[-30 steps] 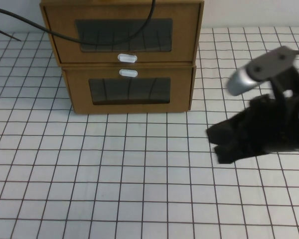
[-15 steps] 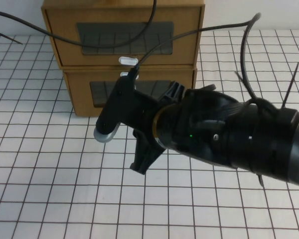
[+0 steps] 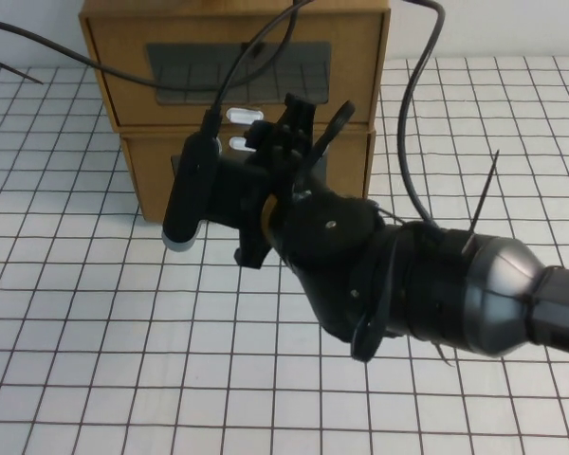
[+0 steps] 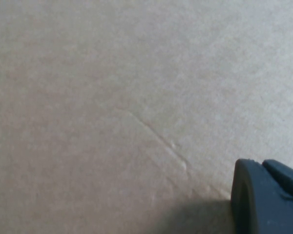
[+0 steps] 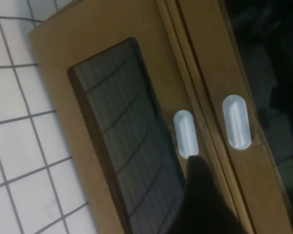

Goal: Open the shoe box
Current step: 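Pull the top drawer of the cardboard box fully open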

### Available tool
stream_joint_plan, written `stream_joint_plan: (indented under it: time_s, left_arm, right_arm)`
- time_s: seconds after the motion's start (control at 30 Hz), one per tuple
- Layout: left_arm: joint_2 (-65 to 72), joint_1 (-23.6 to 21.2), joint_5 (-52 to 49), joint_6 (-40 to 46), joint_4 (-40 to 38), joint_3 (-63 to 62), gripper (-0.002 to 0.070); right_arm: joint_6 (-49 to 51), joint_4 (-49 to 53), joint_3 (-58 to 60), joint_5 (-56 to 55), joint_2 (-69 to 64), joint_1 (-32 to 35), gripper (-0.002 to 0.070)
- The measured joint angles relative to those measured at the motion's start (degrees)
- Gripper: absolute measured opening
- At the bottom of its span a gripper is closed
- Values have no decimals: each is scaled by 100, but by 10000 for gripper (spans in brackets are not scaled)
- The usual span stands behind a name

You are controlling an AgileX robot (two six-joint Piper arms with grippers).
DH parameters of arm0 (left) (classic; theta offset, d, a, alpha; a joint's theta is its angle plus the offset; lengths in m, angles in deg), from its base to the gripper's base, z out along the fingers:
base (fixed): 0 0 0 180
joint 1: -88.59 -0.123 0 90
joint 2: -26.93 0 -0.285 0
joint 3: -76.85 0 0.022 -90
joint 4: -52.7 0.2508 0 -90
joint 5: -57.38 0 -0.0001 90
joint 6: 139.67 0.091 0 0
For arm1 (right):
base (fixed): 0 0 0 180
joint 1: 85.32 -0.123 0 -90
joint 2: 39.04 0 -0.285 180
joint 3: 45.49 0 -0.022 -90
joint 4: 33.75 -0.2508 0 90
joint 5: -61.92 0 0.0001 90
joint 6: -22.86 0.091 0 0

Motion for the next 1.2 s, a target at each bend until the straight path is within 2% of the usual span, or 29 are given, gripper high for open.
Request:
stream_joint_plan:
  time_s: [0.1,0.37,1.2]
  left_arm:
    - [0,0,0,0,0,0,-2]
    - [0,0,0,0,0,0,-2]
    - [0,0,0,-2,0,0,-2]
  right_arm:
    - [322,459,-92,137,-206,0,360]
    - [452,629,-542,292,-670,93,302]
    - [85,662,-1447,-91,-1414,607,298]
